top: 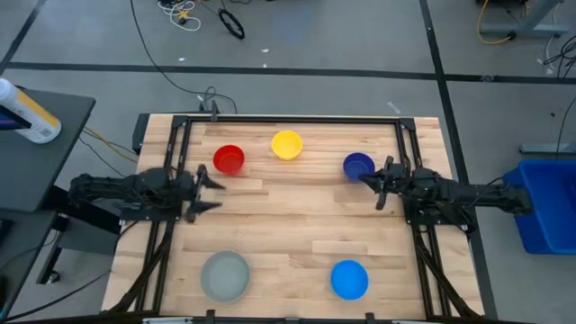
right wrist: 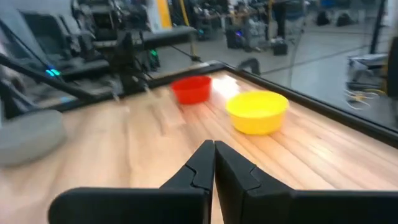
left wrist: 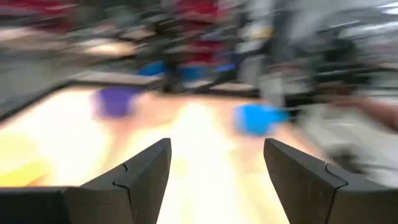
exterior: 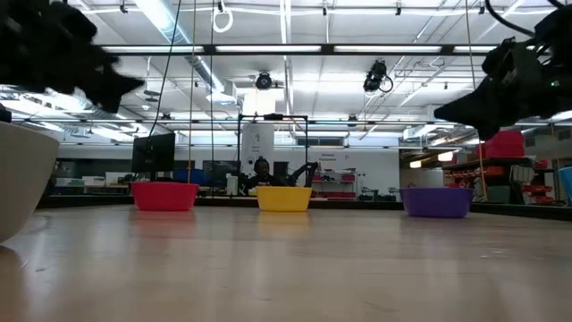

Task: Nest bowls inside each other
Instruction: Stack the dark blue bowl on top of the gray bowl

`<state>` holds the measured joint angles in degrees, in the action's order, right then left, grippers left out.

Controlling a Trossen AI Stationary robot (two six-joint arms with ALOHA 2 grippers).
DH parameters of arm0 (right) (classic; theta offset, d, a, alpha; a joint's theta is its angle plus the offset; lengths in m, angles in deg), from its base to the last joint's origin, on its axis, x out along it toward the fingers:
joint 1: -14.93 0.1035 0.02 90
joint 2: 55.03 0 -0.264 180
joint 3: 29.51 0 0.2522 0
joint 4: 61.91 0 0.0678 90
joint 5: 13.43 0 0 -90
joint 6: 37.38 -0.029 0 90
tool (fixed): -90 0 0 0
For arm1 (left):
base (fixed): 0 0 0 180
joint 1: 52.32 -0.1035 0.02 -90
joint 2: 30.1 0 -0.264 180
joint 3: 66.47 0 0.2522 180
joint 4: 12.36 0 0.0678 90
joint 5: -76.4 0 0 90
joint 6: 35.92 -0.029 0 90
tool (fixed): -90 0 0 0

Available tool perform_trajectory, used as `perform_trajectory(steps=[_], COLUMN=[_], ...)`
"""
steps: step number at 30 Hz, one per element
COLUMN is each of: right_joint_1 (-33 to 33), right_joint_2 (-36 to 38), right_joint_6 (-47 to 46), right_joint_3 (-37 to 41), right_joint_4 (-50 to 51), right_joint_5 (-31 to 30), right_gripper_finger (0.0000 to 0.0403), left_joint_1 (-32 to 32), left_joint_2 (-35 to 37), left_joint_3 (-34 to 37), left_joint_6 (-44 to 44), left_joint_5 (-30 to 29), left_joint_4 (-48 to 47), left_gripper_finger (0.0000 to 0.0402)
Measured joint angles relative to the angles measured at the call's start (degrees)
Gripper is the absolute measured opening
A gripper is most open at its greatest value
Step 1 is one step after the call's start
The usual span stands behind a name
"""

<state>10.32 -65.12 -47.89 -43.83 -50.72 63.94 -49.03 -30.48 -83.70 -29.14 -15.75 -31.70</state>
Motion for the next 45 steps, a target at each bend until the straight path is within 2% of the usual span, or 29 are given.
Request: perform_trajectory(steps=[3,8,12,19,23,26,38,40,44,45], right_joint_1=[-1.1,-4.1,-5.5,-7.8,-9.4,-10.4,-12.0,-12.0,-11.8,-11.5], right_joint_2=[-3.3,-9.4,-13.6,-19.3,-22.5,-25.2,-33.0,-33.7,-35.4,-36.0], right_joint_6=[-0.1,-4.4,-6.2,-9.6,-10.5,-11.7,-10.0,-9.1,-9.2,-9.2], right_joint_3=[0.0,0.0,0.0,0.0,0.0,0.0,0.0,-0.8,-4.0,-4.7], right_joint_4=[-0.3,-0.1,0.1,0.1,0.2,0.1,-5.7,-5.2,-2.4,-1.9], right_joint_5=[-2.6,0.1,0.7,2.0,5.8,6.8,5.4,5.3,5.2,5.2], right_gripper_finger=[0.002,0.0046,0.0103,0.0234,0.0268,0.0259,0.016,0.0129,0.0026,0.0014], left_joint_1=[-0.1,0.0,-0.1,-0.1,-0.1,-0.1,-0.1,-0.1,-0.1,-0.1], left_joint_2=[-1.3,-4.6,-7.7,-11.6,-12.9,-13.3,-13.2,-13.2,-13.2,-13.2], left_joint_3=[-0.6,-0.6,-0.6,-0.4,-0.4,-0.4,-0.4,-0.4,-0.4,-0.4], left_joint_6=[-1.7,-3.2,-3.2,-3.3,-3.4,-4.1,-4.2,-4.2,-4.2,-4.2], left_joint_5=[-10.3,-13.7,-16.0,-16.5,-17.6,-18.6,-19.7,-19.7,-21.4,-22.0], left_joint_4=[-2.0,-2.0,-1.4,0.1,1.0,2.2,2.7,2.7,2.7,2.7], left_gripper_finger=[0.0263,0.0263,0.0263,0.0263,0.0263,0.0263,0.0263,0.0263,0.0263,0.0263])
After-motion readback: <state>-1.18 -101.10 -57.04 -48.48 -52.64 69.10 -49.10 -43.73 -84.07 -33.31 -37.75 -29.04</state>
